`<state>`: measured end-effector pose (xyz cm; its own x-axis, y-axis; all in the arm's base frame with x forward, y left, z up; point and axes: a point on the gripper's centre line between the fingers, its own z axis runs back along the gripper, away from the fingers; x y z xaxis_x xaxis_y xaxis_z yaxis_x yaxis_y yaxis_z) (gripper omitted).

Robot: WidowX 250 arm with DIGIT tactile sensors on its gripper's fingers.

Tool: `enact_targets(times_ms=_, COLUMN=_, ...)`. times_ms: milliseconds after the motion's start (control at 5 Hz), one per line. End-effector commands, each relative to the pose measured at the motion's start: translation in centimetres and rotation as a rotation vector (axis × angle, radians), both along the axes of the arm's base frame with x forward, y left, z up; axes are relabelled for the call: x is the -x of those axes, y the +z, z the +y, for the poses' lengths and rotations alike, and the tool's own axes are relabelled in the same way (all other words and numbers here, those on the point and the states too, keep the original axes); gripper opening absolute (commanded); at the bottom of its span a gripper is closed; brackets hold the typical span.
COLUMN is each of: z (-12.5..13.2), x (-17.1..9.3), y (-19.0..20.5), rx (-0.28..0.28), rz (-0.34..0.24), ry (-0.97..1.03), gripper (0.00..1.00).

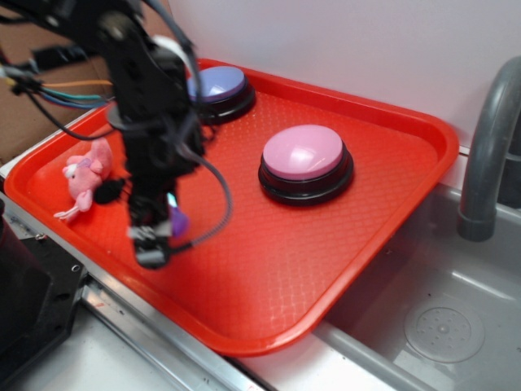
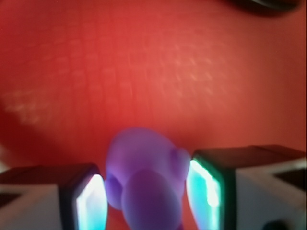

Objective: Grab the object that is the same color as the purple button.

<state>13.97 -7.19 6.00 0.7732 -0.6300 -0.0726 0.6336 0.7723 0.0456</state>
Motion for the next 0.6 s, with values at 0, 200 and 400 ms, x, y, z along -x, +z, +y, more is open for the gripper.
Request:
enact_targets(times_ms=0, z=1.9, x=0.9, y=10.9, rx=-0.092, rz=-0.071, ry=0.467, gripper=0.00)
enact_targets(times_ms=200, z=2.5, x=1.3, y=15.8, rx=-0.068, rz=-0.086, ry=0.719, gripper=0.00)
enact_targets(times_ms=400, z=2.3, x=1.0, y=18.2, rx=-0.031, rz=-0.146, ry=0.832, gripper=0.00)
